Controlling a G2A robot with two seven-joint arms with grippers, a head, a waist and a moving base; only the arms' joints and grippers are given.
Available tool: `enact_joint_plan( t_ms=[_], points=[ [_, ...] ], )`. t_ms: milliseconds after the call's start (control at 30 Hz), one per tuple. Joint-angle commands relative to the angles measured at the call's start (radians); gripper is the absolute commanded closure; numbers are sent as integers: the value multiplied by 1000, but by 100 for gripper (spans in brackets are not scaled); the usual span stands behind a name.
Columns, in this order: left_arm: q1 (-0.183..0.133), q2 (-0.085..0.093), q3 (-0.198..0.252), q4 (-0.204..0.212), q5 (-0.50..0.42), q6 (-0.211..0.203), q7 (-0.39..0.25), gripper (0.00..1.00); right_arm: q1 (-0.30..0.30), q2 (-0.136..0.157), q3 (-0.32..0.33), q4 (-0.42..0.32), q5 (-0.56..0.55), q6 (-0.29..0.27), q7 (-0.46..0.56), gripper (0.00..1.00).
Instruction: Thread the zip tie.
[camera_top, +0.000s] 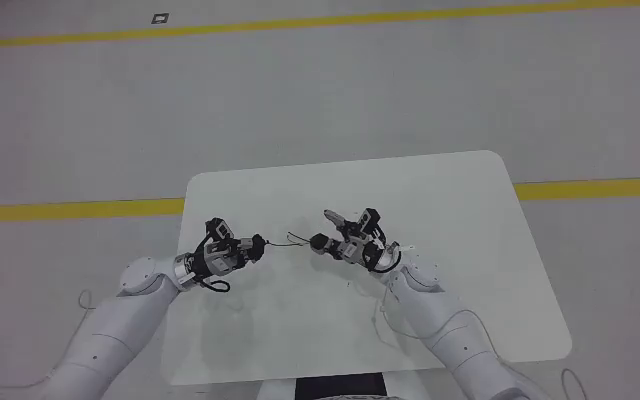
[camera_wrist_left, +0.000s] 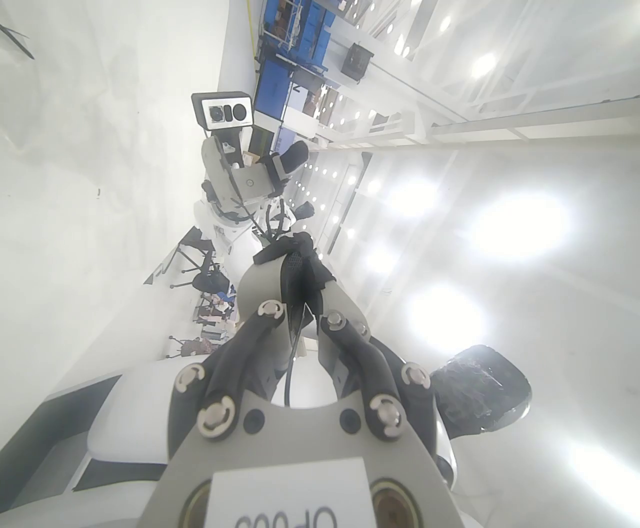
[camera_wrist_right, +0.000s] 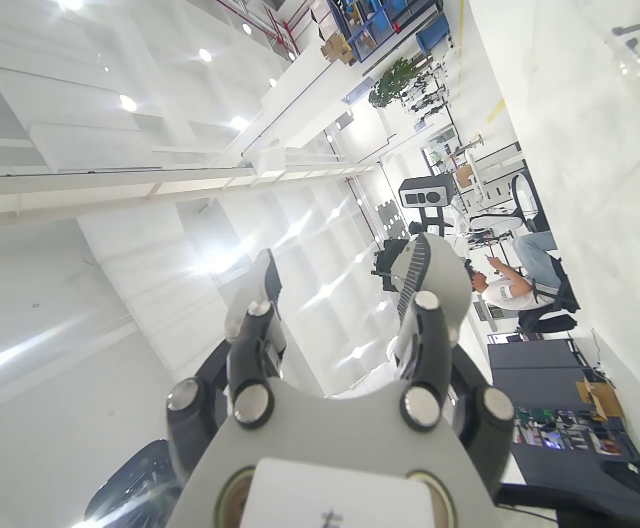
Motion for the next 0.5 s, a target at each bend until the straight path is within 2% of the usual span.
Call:
enact_joint_plan(
  t_ms=[0, 67, 200, 467],
  points=[
    [0, 0, 0, 0, 0, 0, 0, 100, -2, 4, 3, -13, -31, -6, -26, 0],
    [-2, 0, 0, -19, 21, 8, 14, 100, -3, 13, 22, -38, -67, -18, -36, 0],
    [-1, 7, -22, -44, 46, 31, -4, 100, -20, 29, 61, -93, -102, -32, -39, 0],
    [25, 22, -77, -130, 67, 80, -1, 100, -67, 54, 134, -189, -125, -57, -58, 0]
  ],
)
